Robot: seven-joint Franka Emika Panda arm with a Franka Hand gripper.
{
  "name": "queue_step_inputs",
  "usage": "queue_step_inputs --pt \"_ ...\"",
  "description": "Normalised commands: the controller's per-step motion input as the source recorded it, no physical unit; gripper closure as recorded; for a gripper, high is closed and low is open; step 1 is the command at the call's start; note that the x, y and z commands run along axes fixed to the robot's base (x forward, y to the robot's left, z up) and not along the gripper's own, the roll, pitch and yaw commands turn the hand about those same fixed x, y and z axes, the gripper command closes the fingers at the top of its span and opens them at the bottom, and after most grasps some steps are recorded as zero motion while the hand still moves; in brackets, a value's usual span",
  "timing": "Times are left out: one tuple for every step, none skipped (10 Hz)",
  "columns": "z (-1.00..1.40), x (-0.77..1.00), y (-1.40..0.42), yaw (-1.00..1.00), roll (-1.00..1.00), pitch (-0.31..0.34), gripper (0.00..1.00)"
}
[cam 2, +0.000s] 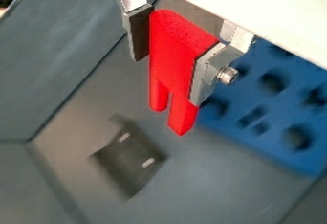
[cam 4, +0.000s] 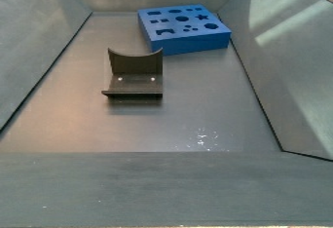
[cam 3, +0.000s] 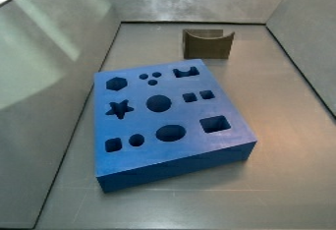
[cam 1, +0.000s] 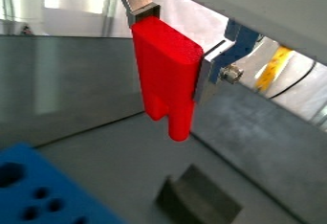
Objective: Pick up the square-circle object. Move up. Place the square-circle object on the fixture. Regrasp the square-circle object. Move to above the board. Insert the square-circle object.
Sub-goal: Move to above the board.
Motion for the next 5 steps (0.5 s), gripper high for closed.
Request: queue_step_inputs --pt "0.34 -0.56 -1.0 -0.09 -1.0 0.009 1.0" --pt "0.35 -0.6 -1.0 -0.09 -1.0 0.0 1.0" --pt "0.24 -0.46 -0.7 -0.08 -1.0 -0.015 1.0" --pt "0.15 -0.32 -0.42 -0.06 -0.92 -0.024 1.0" --pt "0.08 -0.2 -0.22 -0.04 -0.69 -0.029 1.0"
